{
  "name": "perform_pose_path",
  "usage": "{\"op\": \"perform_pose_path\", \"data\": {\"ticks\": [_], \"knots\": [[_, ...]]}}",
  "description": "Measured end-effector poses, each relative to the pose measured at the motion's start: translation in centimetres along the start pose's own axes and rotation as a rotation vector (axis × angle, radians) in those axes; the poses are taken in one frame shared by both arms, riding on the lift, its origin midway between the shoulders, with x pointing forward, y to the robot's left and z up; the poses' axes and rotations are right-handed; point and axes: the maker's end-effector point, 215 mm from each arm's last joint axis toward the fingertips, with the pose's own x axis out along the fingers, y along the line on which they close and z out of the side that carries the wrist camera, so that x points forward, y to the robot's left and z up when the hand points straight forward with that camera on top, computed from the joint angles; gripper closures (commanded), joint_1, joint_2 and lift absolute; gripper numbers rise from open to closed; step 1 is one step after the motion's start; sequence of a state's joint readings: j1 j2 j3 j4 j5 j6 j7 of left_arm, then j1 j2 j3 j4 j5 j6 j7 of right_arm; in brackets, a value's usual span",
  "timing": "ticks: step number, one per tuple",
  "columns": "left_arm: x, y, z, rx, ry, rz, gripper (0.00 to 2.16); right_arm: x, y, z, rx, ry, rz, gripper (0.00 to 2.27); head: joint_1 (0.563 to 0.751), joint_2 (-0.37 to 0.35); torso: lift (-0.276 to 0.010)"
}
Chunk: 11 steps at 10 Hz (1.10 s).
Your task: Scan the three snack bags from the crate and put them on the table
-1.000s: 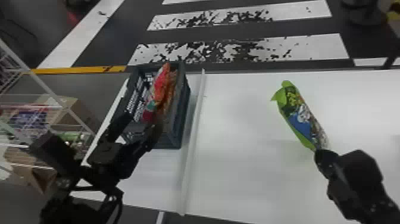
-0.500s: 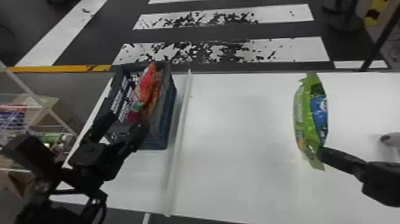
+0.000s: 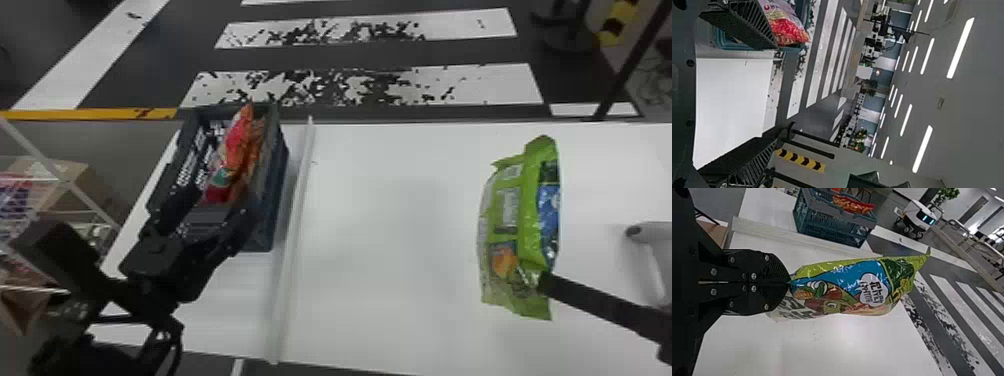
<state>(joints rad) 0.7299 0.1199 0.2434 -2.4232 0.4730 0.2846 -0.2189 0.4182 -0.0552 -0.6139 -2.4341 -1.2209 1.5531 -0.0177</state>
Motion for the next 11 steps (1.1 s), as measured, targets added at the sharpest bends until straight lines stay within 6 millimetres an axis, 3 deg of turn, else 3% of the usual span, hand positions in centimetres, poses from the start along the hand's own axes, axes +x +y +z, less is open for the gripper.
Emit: {"op": "perform_pose_path", "data": {"ticks": [2,4,7,8,11], "knots": [[0.4,-0.8,0.1,0.004,-0.001,-0.021,0.04,-0.7,-3.7,1.9,0.095,-0.044,-0.029,2.24,0.695,0.038,-0.094],[0.4,-1.1,-0.1,0.009,0.004,-0.022,0.04,-0.1,-6.1,1.9,0.163,-0.038,-0.046,2.24,0.695,0.002,-0.094],[0.9,-1.6,-0.2,0.028,0.004,-0.02,0.04,1.1,-7.5,0.8,0.241,0.001,-0.038,2.24,0.695,-0.006,-0.094],[1.1,-1.6,-0.2,0.03,0.002,-0.019,0.04,1.7,-8.1,0.7,0.267,0.01,-0.039,1.9,0.695,-0.007,-0.094],[1.4,-1.4,-0.4,0.026,0.007,-0.017,0.04,2.6,-11.6,1.5,0.247,0.034,-0.158,0.15,0.695,-0.041,-0.094]]}}
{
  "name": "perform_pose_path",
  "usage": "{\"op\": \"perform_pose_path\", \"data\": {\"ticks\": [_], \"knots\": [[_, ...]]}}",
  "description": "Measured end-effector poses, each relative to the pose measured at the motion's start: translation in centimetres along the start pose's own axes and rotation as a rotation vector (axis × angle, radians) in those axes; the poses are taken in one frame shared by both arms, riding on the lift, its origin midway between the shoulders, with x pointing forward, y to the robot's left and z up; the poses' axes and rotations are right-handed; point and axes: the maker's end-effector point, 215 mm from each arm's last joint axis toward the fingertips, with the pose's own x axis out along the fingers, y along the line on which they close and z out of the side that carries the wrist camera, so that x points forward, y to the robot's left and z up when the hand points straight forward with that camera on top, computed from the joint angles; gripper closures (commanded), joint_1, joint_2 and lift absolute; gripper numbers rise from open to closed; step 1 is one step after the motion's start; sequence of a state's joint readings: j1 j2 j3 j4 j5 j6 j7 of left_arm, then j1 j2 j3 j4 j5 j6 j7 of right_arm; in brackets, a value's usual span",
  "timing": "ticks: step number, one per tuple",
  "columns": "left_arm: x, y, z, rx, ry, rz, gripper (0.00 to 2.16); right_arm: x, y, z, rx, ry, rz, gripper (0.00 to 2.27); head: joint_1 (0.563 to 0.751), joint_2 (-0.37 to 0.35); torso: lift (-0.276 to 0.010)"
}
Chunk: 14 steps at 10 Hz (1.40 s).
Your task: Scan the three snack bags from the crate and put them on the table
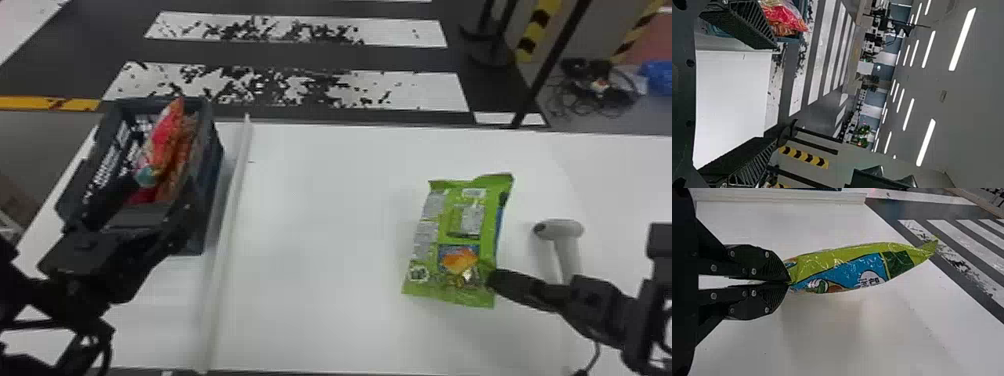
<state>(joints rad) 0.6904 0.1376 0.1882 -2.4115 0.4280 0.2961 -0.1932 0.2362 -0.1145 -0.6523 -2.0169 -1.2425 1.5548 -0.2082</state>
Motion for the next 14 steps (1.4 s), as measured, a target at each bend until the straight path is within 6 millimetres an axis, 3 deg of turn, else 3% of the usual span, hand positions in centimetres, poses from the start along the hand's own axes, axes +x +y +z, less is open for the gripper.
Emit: {"op": "perform_pose_path", "data": {"ticks": [1,3,5,6,7,8,9,10,11,14], "knots": [[0.1,0.1,0.0,-0.001,0.001,0.0,0.04,0.2,-1.1,0.7,-0.025,0.008,-0.04,0.05,0.695,-0.051,-0.094],[0.3,0.3,-0.2,0.0,0.007,0.0,0.04,0.5,-4.5,1.3,-0.119,0.052,-0.18,0.06,0.695,-0.092,-0.094],[0.5,0.5,-0.5,-0.002,0.016,0.0,0.04,0.7,-6.2,-0.6,-0.211,0.099,-0.262,0.16,0.695,-0.103,-0.094],[0.5,0.6,-0.4,-0.003,0.015,0.001,0.04,0.9,-5.0,-1.7,-0.237,0.1,-0.209,0.22,0.695,-0.088,-0.094],[0.5,0.5,-0.4,-0.005,0.014,0.0,0.04,1.2,-2.3,-2.5,-0.249,0.083,-0.113,0.33,0.695,-0.047,-0.094],[0.5,0.5,-0.4,-0.006,0.015,-0.001,0.04,0.8,0.6,-2.8,-0.282,0.042,-0.058,0.72,0.695,-0.009,-0.094],[0.5,0.4,-0.5,-0.007,0.015,-0.003,0.04,-0.1,3.6,-3.0,-0.338,0.007,-0.035,1.82,0.695,0.008,-0.094],[0.5,0.3,-0.5,-0.01,0.015,-0.007,0.04,-0.3,5.7,-3.5,-0.392,0.004,-0.022,2.24,0.695,0.036,-0.094],[0.5,0.2,-0.6,-0.014,0.016,-0.01,0.04,0.8,7.0,-3.6,-0.448,0.002,-0.024,2.25,0.695,0.063,-0.094],[0.3,0.1,-0.9,-0.02,0.021,-0.013,0.04,6.6,10.0,-0.7,-0.616,-0.204,0.004,2.25,0.695,0.111,-0.094]]}}
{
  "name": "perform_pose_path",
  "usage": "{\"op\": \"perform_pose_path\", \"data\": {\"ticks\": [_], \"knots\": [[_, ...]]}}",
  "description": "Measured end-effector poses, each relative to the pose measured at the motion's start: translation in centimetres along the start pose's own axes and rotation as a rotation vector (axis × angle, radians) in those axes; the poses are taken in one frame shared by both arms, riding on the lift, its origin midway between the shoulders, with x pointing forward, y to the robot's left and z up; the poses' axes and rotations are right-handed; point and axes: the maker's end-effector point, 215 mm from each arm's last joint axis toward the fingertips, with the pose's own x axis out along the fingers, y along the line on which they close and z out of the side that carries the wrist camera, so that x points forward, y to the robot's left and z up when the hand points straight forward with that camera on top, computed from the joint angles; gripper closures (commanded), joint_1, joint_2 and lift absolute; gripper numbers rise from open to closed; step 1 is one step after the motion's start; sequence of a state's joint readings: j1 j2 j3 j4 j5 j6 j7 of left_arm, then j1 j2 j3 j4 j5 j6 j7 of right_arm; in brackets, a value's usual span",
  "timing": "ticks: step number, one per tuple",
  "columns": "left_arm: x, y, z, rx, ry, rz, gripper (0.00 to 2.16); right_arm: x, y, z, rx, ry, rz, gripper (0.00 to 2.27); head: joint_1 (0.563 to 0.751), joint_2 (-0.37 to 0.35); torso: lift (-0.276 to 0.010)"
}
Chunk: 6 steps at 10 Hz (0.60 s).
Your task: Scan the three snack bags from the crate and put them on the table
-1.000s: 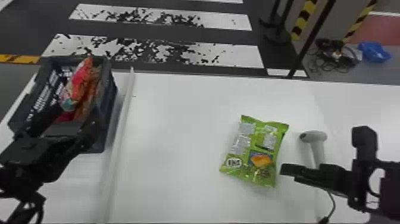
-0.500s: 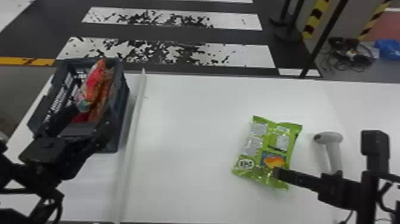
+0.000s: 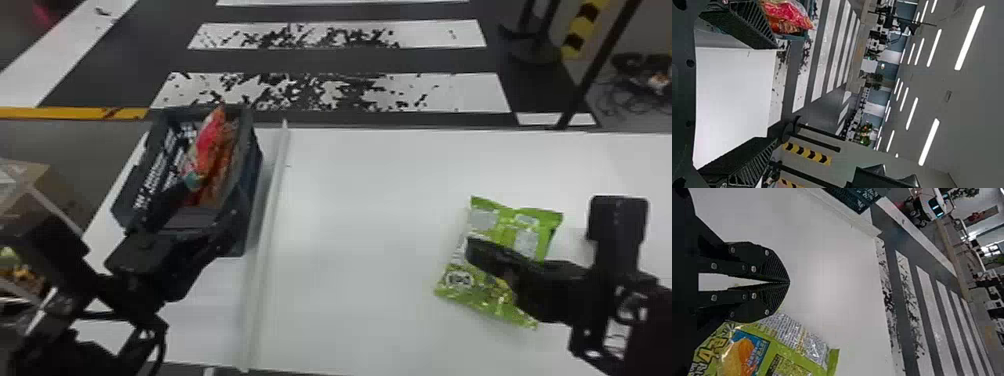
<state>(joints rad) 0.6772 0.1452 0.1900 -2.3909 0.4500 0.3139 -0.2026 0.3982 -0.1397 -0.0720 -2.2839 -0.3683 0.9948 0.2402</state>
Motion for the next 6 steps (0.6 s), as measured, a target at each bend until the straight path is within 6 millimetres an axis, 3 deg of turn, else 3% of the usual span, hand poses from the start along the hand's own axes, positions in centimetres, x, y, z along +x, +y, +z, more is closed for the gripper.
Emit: {"op": "perform_pose_path", "data": {"ticks": [2,6], "knots": [[0.1,0.1,-0.6,-0.008,0.008,0.002,0.04,2.5,1.8,-0.7,-0.044,-0.061,0.017,2.25,0.695,0.142,-0.094],[0.5,-0.2,-1.4,-0.018,0.009,-0.01,0.04,5.8,4.8,-5.8,-0.145,0.001,-0.03,2.25,0.695,0.204,-0.094]]}}
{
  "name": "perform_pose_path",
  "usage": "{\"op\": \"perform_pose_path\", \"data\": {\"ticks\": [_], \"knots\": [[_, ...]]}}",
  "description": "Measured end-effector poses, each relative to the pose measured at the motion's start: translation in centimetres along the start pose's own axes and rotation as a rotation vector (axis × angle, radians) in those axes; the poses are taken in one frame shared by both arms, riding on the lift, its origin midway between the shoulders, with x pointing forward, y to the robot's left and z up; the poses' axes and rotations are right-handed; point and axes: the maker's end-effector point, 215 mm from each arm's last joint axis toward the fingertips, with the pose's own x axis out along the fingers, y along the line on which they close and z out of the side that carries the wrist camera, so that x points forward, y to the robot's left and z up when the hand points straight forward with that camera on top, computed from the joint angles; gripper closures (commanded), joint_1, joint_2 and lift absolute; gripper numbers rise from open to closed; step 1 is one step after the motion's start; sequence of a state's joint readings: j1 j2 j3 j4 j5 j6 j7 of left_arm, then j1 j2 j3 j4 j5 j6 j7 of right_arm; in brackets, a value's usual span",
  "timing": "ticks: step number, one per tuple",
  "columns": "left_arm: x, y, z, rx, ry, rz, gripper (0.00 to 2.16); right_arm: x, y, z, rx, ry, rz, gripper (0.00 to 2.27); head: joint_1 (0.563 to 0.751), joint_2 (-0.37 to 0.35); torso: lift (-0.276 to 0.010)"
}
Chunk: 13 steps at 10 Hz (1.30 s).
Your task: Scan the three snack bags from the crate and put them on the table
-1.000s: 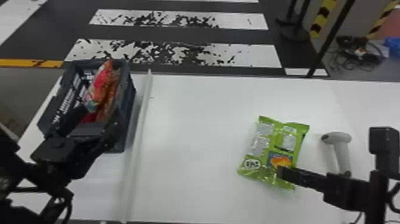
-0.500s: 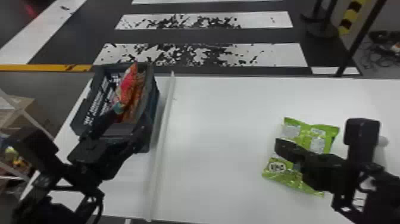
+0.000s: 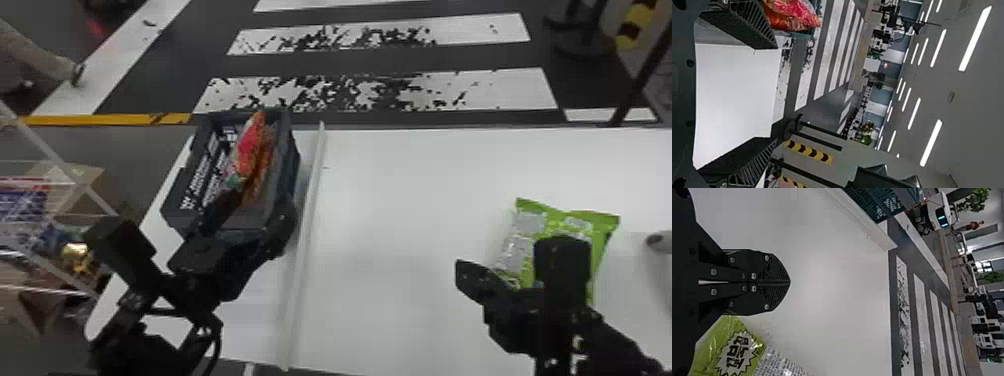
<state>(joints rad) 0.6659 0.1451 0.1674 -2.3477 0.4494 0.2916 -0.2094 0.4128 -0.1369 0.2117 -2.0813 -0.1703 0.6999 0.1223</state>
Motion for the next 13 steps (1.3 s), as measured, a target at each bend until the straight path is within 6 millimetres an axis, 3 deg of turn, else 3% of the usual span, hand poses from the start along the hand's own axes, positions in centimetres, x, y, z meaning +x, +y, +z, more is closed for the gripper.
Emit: {"op": "perform_pose_path", "data": {"ticks": [2,5,13], "knots": [[-0.1,0.1,0.2,0.002,-0.009,0.0,0.04,1.1,-0.1,-1.3,-0.029,0.026,-0.017,2.25,0.695,0.214,-0.094],[-0.1,-0.1,0.4,-0.001,-0.018,-0.002,0.04,1.6,-2.0,-3.4,-0.045,0.068,-0.059,2.25,0.695,0.196,-0.094],[0.4,-1.3,0.8,-0.006,-0.034,-0.02,0.04,-0.9,-8.3,-5.8,-0.021,0.12,-0.172,2.25,0.695,0.084,-0.094]]}}
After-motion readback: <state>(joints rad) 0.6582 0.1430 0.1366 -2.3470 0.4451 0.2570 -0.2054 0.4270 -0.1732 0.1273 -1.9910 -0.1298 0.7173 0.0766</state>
